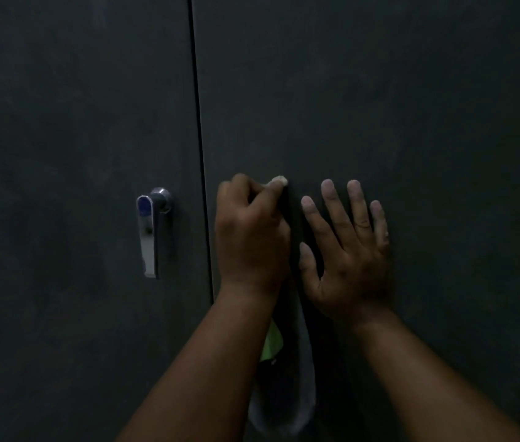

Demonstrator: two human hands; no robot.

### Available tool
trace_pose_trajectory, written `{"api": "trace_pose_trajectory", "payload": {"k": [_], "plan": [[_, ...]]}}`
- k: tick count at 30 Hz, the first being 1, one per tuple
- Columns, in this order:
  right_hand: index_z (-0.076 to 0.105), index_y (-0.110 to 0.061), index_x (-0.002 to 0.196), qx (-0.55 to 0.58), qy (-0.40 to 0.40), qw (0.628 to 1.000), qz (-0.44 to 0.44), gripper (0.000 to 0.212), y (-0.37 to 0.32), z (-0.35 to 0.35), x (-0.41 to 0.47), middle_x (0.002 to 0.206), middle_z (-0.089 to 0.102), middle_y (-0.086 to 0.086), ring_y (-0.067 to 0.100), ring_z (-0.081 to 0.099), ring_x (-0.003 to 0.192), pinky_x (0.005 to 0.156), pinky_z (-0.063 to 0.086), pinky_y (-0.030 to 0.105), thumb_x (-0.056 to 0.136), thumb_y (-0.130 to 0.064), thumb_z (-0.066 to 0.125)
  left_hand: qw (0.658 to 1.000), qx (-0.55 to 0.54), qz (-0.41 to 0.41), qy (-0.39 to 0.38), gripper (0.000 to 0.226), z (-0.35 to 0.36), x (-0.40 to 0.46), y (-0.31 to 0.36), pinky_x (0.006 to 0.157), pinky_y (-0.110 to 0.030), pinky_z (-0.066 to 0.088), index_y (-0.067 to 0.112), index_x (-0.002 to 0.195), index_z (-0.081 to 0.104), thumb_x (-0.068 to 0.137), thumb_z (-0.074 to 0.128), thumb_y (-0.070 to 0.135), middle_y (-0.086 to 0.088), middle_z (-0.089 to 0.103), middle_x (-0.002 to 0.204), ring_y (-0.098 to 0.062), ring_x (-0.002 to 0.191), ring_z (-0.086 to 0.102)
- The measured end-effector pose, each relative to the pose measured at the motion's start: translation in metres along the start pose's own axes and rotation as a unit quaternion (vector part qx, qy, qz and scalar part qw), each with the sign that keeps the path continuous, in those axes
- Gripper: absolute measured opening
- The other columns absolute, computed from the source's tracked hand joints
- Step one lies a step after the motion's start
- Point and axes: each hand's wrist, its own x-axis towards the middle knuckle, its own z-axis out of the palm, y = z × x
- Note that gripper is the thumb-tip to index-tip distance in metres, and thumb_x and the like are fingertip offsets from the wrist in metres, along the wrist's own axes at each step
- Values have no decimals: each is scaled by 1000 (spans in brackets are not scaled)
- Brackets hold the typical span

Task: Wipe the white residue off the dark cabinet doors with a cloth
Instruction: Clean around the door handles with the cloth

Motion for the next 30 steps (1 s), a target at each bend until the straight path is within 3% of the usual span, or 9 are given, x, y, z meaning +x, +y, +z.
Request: {"api": "trace_pose_trajectory", "payload": {"k": [5,8,13,17,20,24,27,30], "plan": [[44,-18,155,5,-2,1000,-6,63,3,1,-9,166,32,10,36,23,156,124,21,58,96,-36,56,1000,-7,-28,-6,28,-12,-54,-18,62,-34,49,2,106,80,84,74,-13,-11,57,84,-27,75,56],[45,-19,155,5,-2,1000,-1,66,1,1,-10,166,32,10,35,23,156,124,20,57,92,-35,60,998,-22,-46,-21,26,-25,-70,-32,64,-35,54,3,105,80,85,77,-12,-8,58,87,-24,77,59],[53,-22,150,-33,10,999,15,61,-6,-1,-5,162,39,7,33,31,153,119,28,53,91,-39,59,993,-23,-111,32,16,-27,-27,-46,68,-21,45,9,100,82,89,76,-1,-9,61,82,-21,71,59],[62,-27,141,-62,26,997,41,48,-11,0,7,153,51,6,34,44,143,106,34,53,94,-39,58,995,-29,-89,35,15,-29,6,-52,73,-5,40,10,100,83,89,75,3,-8,66,83,-16,72,60],[59,-27,143,-65,28,995,74,48,-20,4,8,154,49,7,34,41,145,109,31,54,96,-39,55,998,-34,-59,13,13,-31,-7,-54,71,-14,46,10,102,82,91,77,5,-7,64,85,-15,73,60],[46,-23,155,-45,1,994,103,58,-37,10,-11,166,31,10,34,22,156,124,18,54,99,-38,52,998,-39,-34,-28,18,-41,-48,-61,64,-32,52,5,103,81,88,79,-4,-8,59,84,-22,72,60],[41,-21,158,-47,-18,993,111,62,-45,11,-21,169,24,11,34,15,158,126,14,54,99,-38,51,998,-20,-19,-48,19,-47,-46,-68,63,-37,53,2,101,81,86,78,-8,-12,59,83,-24,73,59],[40,-20,158,-41,-24,993,111,62,-46,11,-22,169,23,12,34,14,158,124,17,58,100,-38,50,999,-11,-38,0,17,-46,-16,-69,75,-13,47,1,99,81,86,75,-8,-14,63,82,-15,73,56]]}}
